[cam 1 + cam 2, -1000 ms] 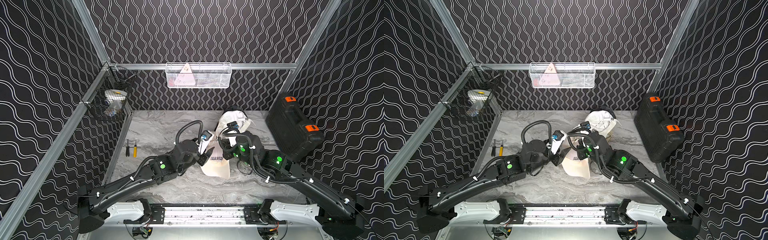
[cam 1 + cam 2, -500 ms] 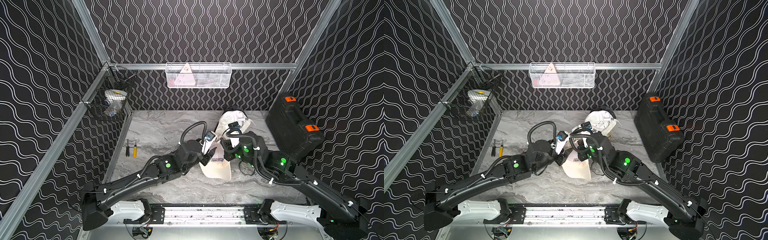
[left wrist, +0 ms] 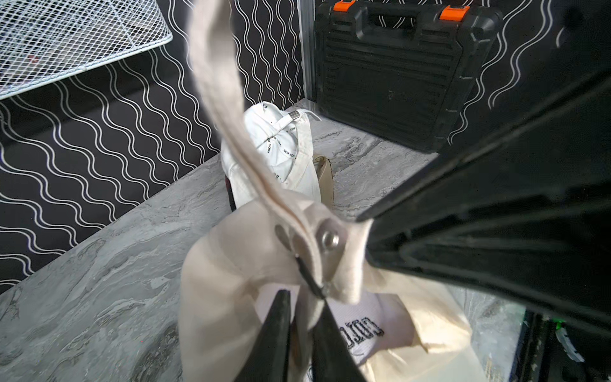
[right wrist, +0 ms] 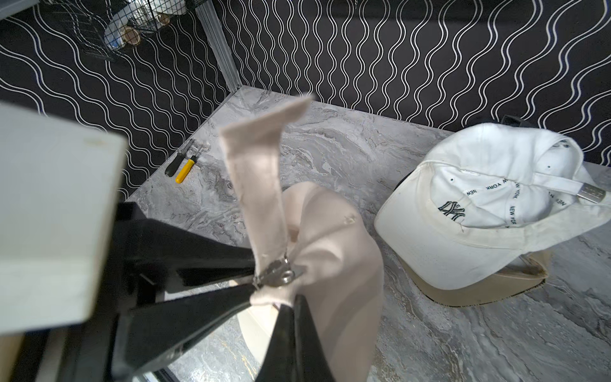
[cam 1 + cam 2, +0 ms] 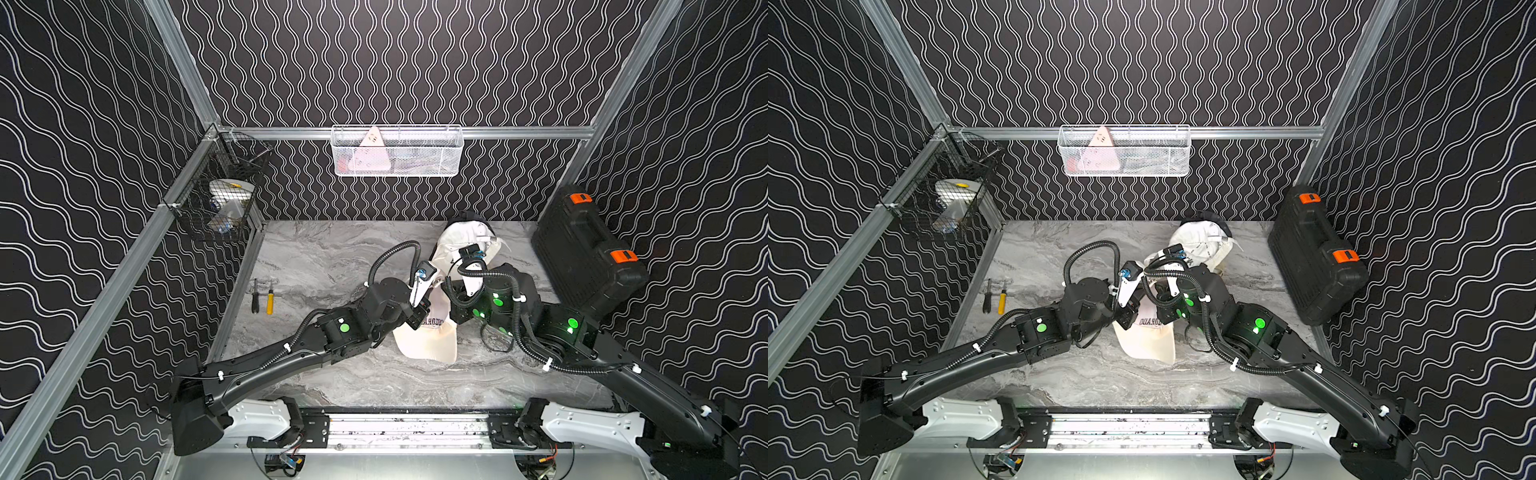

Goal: Open the adjustable buckle of the baseball cap
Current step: Open the adjustable buckle on the baseball cap.

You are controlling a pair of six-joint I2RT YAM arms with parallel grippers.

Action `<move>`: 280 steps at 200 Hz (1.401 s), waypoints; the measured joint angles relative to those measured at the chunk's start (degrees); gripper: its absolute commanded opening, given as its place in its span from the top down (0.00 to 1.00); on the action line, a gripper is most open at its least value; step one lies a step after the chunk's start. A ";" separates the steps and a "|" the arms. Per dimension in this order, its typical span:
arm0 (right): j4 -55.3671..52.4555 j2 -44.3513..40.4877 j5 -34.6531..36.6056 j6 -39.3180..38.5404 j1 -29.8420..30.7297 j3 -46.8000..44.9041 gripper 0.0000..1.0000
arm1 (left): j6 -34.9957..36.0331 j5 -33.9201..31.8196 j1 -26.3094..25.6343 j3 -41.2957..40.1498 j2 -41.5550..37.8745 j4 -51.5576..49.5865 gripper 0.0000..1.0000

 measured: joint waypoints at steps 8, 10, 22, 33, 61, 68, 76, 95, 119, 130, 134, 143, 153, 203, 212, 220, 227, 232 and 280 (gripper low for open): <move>-0.02 -0.02 0.13 0.00 0.00 -0.13 1.00 | 0.00 0.00 0.00 0.39 0.22 -0.22 0.91; -0.02 -0.04 0.22 0.00 0.00 -0.15 1.00 | 0.00 0.00 0.00 0.55 0.26 -0.33 0.92; -0.07 -0.09 0.52 0.00 0.00 -0.31 1.00 | 0.00 0.00 0.00 1.14 0.55 -0.76 0.94; -0.15 -0.07 0.94 0.00 0.00 -0.33 1.00 | 0.00 0.00 0.00 1.57 0.66 -1.53 0.96; -0.28 -0.04 2.12 0.00 0.00 -0.81 1.00 | 0.00 0.31 0.00 2.86 0.79 -3.98 0.99; -0.31 -0.04 2.40 0.00 0.00 -0.96 1.00 | 0.00 0.44 0.00 3.32 0.87 -4.70 1.00; -0.31 -0.02 2.78 -0.02 0.00 -1.20 1.00 | -0.02 0.48 0.00 4.02 1.01 -5.75 1.00; -0.31 -0.02 3.23 -0.07 -0.02 -1.86 1.00 | -0.02 1.25 0.00 5.92 1.53 -8.50 1.00; -0.22 -0.24 3.56 -0.46 -0.02 -3.10 1.00 | -0.02 2.01 0.00 8.90 2.80 -12.81 1.00; -0.13 -0.59 3.32 -1.29 -0.04 -3.87 1.00 | -0.07 2.78 0.00 10.12 3.32 -14.73 1.00; -0.11 -0.76 3.15 -1.60 -0.04 -4.15 1.00 | -0.11 3.04 0.00 10.54 3.50 -15.45 1.00; 0.13 -1.27 2.71 -1.75 -0.02 -4.87 0.99 | -0.24 3.37 0.00 11.37 3.85 -16.76 1.00; 0.39 -1.79 2.27 -2.19 -0.02 -5.49 0.97 | -0.26 3.78 0.00 12.17 4.24 -18.08 1.00; 1.49 -3.04 -1.60 -4.52 -0.02 -8.04 0.90 | -0.61 5.16 0.00 14.27 4.96 -21.84 1.00; 1.49 -3.06 -1.90 -4.76 -0.02 -8.17 0.89 | -0.63 5.70 0.00 14.60 4.98 -22.16 1.00; 1.49 -3.06 -2.51 -4.92 -0.04 -8.24 0.88 | -0.63 5.97 0.00 14.88 5.01 -22.38 1.00; 1.51 -3.08 -2.78 -4.92 -0.04 -8.31 0.88 | -0.66 5.99 0.00 15.08 5.05 -22.47 1.00; 1.53 -3.10 -2.86 -4.94 -0.04 -8.35 0.87 | -0.66 6.19 0.00 15.23 5.09 -22.64 1.00; 1.53 -3.61 -3.23 -4.92 -0.11 -8.66 0.81 | -0.83 7.39 0.00 15.98 5.55 -23.28 1.00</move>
